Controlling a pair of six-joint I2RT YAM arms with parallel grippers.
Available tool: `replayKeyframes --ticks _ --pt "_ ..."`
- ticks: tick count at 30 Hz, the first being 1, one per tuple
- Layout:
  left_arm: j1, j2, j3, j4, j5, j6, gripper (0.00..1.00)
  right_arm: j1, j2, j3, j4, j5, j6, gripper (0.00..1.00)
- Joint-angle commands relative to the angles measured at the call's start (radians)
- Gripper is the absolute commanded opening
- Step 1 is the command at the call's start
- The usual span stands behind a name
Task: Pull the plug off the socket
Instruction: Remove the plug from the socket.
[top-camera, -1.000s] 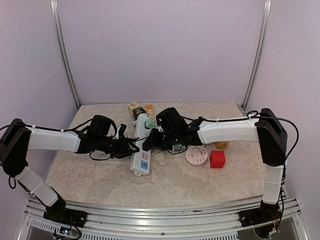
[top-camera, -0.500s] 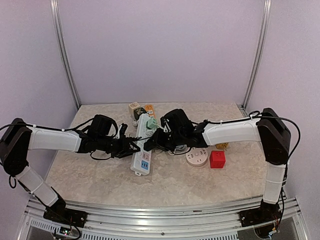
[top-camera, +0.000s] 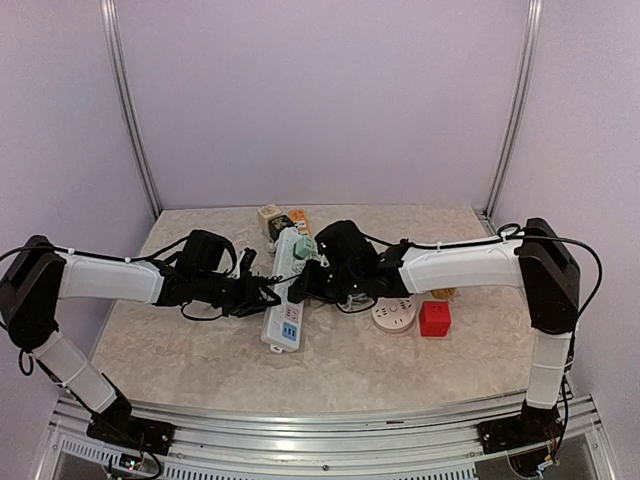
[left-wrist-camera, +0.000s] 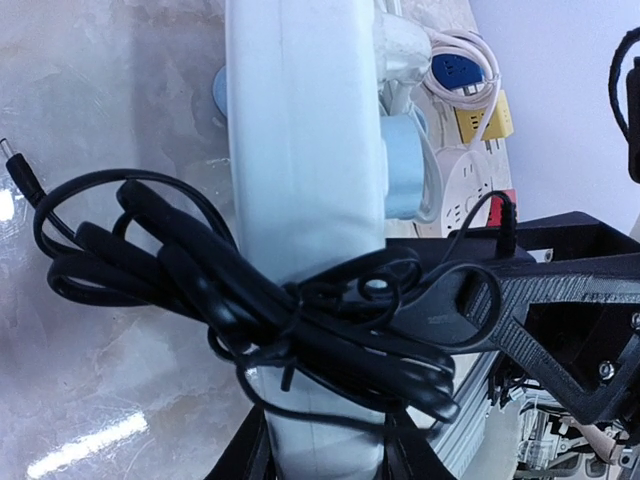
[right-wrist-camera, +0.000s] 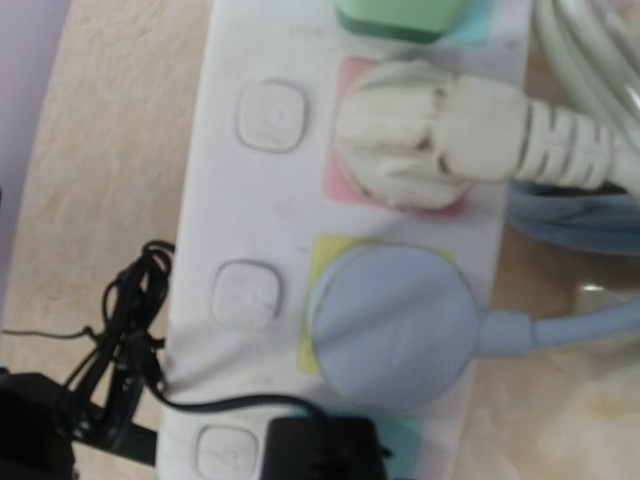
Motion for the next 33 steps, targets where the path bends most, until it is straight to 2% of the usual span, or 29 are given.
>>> replayKeyframes --ticks 1,11,17,33 --pt "0.022 0.005 0.032 0.024 -0.022 0.068 0.0 0.029 -0.037 0.067 -0.136 0.149 -0.093 0.0" --pt "0.029 0.006 0.031 0.027 -0.018 0.068 0.0 0.03 -0.034 0.071 -0.14 0.162 -0.092 0.0" --pt "0.029 0.003 0.031 0.028 -0.017 0.069 0.0 -0.009 -0.064 -0.008 -0.015 0.067 -0.075 0.0" --pt "0.036 -0.002 0.033 0.027 -0.017 0.071 0.0 -0.074 -0.101 -0.083 0.064 -0.015 -0.059 0.0"
